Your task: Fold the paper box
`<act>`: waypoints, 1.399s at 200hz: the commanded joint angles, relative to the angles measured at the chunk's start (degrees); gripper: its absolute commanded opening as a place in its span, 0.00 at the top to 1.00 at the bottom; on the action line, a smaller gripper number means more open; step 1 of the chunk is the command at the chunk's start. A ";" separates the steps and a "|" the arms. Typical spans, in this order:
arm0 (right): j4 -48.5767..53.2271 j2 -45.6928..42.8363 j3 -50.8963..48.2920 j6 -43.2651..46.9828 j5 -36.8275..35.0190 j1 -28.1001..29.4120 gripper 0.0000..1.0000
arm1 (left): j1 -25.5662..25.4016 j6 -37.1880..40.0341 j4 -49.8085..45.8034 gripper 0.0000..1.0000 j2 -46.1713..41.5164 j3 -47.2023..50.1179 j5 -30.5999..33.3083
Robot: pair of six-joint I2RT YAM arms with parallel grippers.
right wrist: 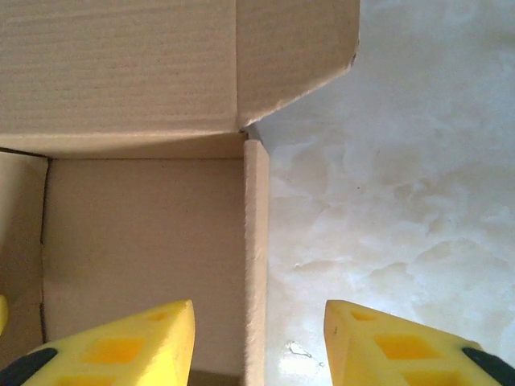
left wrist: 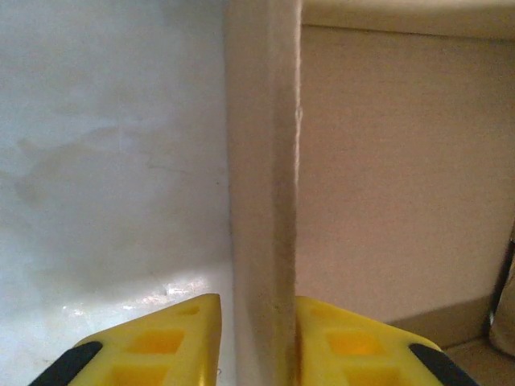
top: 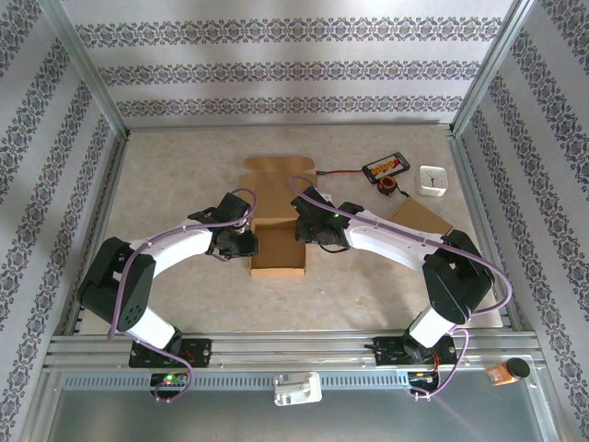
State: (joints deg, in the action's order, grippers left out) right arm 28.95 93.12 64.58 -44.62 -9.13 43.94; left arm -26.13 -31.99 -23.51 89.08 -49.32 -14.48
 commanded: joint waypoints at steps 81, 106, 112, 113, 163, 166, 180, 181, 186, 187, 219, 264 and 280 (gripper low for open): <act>0.23 3.55 13.67 20.32 26.66 -19.75 0.10 | 9.17 6.79 2.08 0.41 -8.12 -11.45 -0.21; 2.76 11.77 22.30 22.14 33.53 -24.12 0.08 | 16.24 11.09 3.59 0.38 0.48 -18.52 -12.23; 3.43 13.54 24.02 22.26 34.09 -24.73 0.08 | 17.95 11.29 4.48 0.37 2.50 -19.95 -16.23; 3.50 13.78 24.37 22.24 34.18 -24.85 0.08 | 18.09 11.31 4.59 0.37 2.94 -20.25 -16.83; 4.36 22.22 30.24 23.36 37.94 -26.71 0.25 | 23.14 15.95 7.14 0.37 15.20 -29.36 -29.53; 4.36 22.59 30.44 23.40 38.21 -26.72 0.27 | 23.14 16.33 6.81 0.37 15.74 -29.78 -29.89; 4.30 24.12 30.93 23.04 39.36 -26.80 0.34 | 23.14 17.13 6.62 0.37 18.03 -31.45 -32.06; 4.28 24.21 30.99 23.06 39.49 -26.80 0.34 | 23.14 17.13 6.63 0.37 18.22 -31.54 -32.17; 4.11 24.64 31.04 22.87 39.72 -26.80 0.36 | 23.14 17.01 6.71 0.37 18.87 -31.90 -32.42; 4.02 24.69 31.00 22.89 39.81 -26.80 0.37 | 23.14 16.98 6.76 0.37 18.99 -31.94 -32.48; 3.24 26.29 31.20 22.31 40.39 -26.80 0.51 | 23.14 15.38 8.13 0.37 22.61 -33.49 -32.66; 2.43 26.18 30.98 22.92 40.43 -26.89 0.72 | 23.14 13.98 6.42 0.36 27.29 -36.77 -34.78; 2.44 26.26 31.17 23.05 40.57 -27.15 0.76 | 23.15 13.95 5.56 0.37 27.90 -37.17 -34.58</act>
State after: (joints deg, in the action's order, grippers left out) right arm 31.70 118.65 94.02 -22.33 30.09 17.34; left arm -2.98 -18.00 -17.15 115.72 -84.27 -46.76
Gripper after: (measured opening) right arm 0.260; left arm 0.637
